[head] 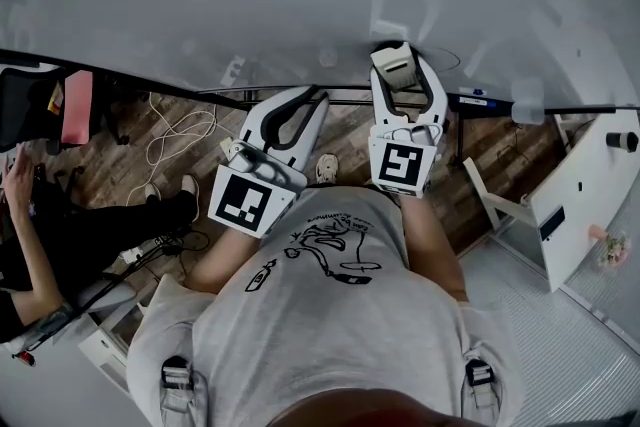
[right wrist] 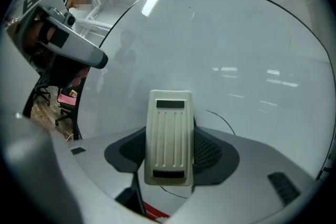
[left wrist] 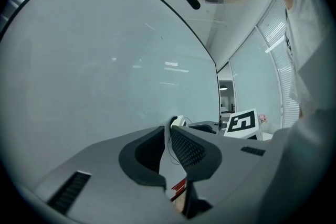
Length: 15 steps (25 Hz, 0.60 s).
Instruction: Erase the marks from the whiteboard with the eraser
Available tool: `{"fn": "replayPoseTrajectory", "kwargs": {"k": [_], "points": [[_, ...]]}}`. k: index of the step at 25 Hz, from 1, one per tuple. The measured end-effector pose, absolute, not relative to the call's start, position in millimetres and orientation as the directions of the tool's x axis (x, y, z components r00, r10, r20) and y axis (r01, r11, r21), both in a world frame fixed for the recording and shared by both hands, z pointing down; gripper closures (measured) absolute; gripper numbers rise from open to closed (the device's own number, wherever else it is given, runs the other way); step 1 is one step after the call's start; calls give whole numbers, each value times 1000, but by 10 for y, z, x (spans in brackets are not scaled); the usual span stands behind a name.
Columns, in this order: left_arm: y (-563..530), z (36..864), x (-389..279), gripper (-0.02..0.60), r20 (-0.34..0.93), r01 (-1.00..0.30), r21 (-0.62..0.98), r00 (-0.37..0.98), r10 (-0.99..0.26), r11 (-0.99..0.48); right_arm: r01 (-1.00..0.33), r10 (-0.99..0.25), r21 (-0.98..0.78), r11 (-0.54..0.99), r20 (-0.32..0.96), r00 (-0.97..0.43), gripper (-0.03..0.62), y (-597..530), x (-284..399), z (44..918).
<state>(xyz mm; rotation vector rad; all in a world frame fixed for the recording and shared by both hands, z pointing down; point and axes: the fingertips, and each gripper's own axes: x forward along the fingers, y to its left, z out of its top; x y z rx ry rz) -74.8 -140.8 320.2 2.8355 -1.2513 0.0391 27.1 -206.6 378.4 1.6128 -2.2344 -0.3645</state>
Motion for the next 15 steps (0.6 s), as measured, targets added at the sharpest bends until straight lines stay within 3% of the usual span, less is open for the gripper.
{"fn": "replayPoseTrajectory", "kwargs": {"k": [5, 15], "points": [[-1356, 3230, -934, 526, 61, -750, 41, 662, -747, -660, -816, -939, 466, 343, 173, -296, 338, -2027, -110, 3960], [-1409, 3236, -712, 526, 81, -759, 29, 650, -755, -650, -772, -922, 504, 387, 214, -322, 338, -2082, -110, 4183]]}}
